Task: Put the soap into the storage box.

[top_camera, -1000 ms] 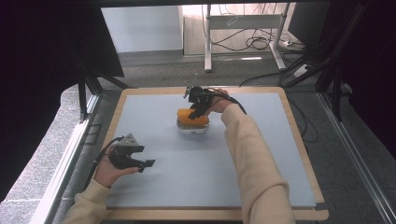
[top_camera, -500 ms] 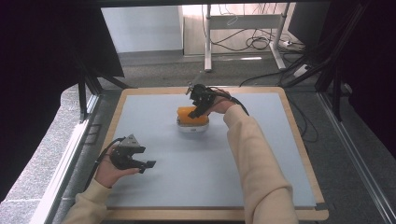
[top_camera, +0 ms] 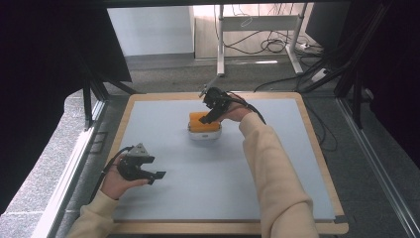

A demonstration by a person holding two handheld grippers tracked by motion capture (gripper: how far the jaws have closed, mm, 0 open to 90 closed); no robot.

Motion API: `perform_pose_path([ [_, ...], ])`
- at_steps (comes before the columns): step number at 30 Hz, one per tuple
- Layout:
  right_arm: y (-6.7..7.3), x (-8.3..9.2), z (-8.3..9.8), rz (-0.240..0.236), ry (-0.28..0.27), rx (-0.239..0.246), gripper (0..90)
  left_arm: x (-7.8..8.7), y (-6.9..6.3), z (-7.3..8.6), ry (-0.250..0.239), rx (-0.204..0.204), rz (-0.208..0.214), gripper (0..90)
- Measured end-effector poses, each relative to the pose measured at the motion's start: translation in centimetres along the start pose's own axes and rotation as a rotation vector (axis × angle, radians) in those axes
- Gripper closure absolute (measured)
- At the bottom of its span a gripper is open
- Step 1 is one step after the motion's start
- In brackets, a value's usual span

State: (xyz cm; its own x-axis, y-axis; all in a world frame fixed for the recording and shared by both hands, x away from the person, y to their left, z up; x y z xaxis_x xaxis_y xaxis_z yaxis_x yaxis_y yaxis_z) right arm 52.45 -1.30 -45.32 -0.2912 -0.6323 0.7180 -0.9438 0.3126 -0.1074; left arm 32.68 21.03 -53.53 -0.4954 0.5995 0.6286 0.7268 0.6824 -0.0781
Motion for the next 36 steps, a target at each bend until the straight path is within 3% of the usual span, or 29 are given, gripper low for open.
perform_pose_path([
  [7,0.1,0.8,0.6,0.007,-0.041,-0.037,27.0,-0.1,-0.1,0.0,0.004,0.000,0.001,24.2],
  [15,1.3,2.5,1.9,0.032,-0.070,-0.082,26.8,0.0,0.0,0.0,0.002,-0.002,0.002,24.2],
  [27,4.7,5.2,5.3,0.064,-0.103,-0.137,27.8,0.3,-0.1,-0.4,-0.009,-0.001,-0.002,24.0],
  [36,7.9,7.9,9.8,0.108,-0.138,-0.202,27.8,0.3,-0.1,-0.3,-0.011,-0.001,-0.001,23.9],
])
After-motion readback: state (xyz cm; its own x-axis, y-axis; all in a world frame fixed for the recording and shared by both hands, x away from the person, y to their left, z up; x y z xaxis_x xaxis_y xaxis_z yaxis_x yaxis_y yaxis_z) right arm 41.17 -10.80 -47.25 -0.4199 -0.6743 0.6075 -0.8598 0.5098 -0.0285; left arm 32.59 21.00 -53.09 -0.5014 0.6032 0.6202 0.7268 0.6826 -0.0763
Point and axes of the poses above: each handheld gripper's, and its own axes: x roughly backward along the jaws, z roughly out of its underside, y roughly to its left, the point moved 5 cm from there along -x, roughly forward along the jaws, and after that the axes turned 9 degrees about -y, right-handed, at the moved point
